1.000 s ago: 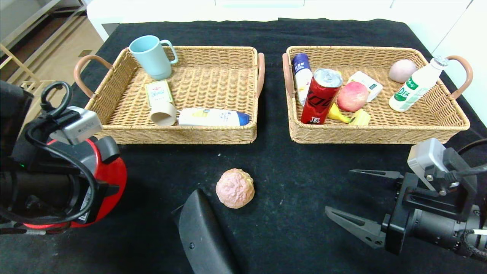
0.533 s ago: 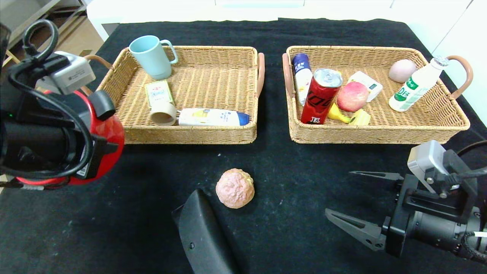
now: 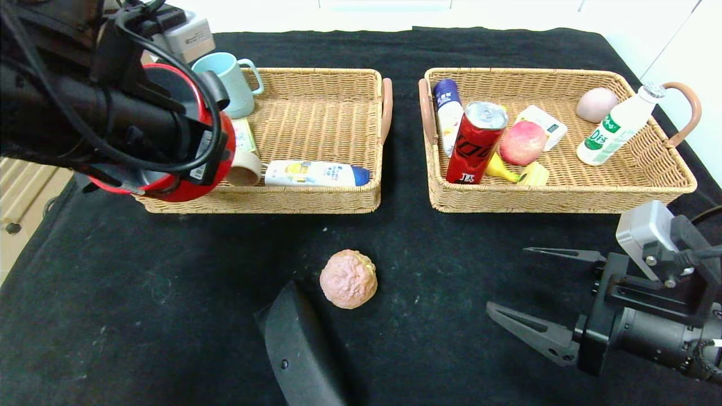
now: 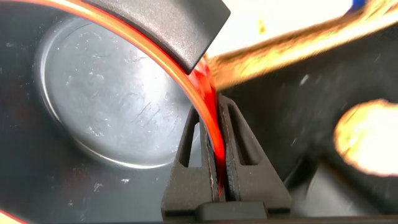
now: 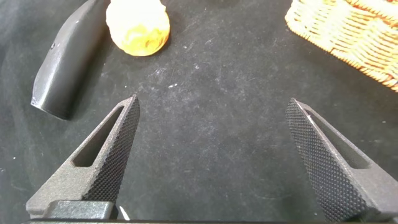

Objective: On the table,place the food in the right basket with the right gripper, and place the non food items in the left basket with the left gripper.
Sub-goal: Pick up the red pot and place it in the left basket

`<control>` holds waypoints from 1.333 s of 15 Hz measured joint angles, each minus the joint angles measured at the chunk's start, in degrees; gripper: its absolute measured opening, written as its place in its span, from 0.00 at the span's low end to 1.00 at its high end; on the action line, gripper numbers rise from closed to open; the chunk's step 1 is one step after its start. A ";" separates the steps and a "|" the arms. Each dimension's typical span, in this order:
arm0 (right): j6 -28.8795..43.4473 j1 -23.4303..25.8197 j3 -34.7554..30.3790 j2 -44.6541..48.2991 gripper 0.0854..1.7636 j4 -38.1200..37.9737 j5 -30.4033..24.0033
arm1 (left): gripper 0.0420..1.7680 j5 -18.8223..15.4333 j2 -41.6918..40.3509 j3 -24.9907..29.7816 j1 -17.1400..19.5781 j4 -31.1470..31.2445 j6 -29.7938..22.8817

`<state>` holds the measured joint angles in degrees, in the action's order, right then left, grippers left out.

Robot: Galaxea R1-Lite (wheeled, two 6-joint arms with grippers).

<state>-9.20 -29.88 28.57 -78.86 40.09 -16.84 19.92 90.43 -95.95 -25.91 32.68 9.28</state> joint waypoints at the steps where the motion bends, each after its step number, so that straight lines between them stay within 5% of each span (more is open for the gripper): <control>1: -0.02 0.01 0.00 0.06 0.97 0.00 0.00 | 0.08 0.37 1.60 -1.71 -0.99 -0.05 0.56; 4: -0.05 0.06 0.00 0.17 0.97 0.00 -0.02 | 0.08 1.61 6.23 -5.97 -3.30 -1.65 2.71; 10: 0.04 0.33 -0.05 0.56 0.97 0.98 -0.02 | 0.08 1.52 12.85 -6.01 -6.39 -19.37 8.69; 20: -0.13 0.28 -0.11 0.74 0.97 0.96 0.00 | 0.08 1.66 17.94 -6.23 -8.05 -22.93 9.57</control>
<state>-9.34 -29.60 28.47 -78.12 41.06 -16.84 21.58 108.37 -102.18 -33.95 9.75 18.85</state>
